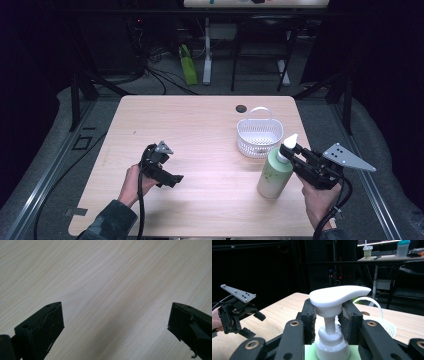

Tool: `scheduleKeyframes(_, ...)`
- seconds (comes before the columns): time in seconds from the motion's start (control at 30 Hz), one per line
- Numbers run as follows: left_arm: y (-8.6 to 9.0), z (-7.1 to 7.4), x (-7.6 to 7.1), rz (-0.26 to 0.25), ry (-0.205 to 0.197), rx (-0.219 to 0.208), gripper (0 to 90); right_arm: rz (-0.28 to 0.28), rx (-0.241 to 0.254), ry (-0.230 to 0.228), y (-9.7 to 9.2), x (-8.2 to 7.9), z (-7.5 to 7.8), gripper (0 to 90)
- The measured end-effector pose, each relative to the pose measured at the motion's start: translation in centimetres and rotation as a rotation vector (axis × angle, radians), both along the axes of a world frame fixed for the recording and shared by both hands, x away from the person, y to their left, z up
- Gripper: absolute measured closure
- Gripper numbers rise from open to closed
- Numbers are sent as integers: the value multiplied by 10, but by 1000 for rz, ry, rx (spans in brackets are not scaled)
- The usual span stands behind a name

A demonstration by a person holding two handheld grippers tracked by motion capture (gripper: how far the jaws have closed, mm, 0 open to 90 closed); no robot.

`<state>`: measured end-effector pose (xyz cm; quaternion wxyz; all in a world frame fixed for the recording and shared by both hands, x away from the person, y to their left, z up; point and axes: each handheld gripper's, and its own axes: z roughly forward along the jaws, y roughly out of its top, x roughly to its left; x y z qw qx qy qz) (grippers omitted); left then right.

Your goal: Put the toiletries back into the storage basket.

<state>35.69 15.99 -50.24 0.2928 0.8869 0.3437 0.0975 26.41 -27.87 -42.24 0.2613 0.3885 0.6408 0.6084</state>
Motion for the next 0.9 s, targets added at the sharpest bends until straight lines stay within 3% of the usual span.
scheduleKeyframes(0.9,1,1,0,-2,-3,-18,0,-21,-13,-28,-7,-7,17,673)
